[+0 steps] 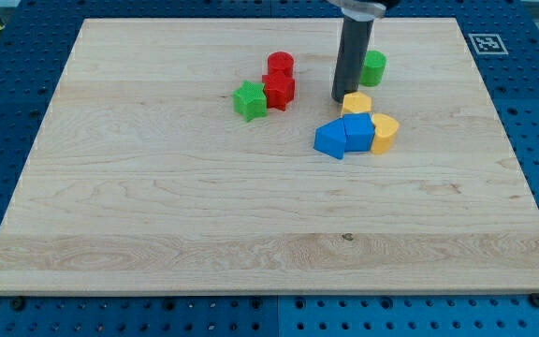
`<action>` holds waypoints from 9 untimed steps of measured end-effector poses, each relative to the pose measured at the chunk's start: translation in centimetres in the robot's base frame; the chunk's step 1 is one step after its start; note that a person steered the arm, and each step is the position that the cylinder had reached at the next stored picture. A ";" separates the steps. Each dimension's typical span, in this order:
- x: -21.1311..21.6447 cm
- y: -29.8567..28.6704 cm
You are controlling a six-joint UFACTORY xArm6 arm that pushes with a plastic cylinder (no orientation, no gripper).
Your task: Push the green circle into the red star
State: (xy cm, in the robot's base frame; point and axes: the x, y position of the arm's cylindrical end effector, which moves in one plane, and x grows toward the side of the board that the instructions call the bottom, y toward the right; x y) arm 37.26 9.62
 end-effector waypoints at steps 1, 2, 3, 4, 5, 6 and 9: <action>0.8 0.0; -0.4 0.5; -3.9 2.4; -2.9 4.4; -1.6 5.8; -0.8 6.5; -5.5 15.1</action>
State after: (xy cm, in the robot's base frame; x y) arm 31.79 24.73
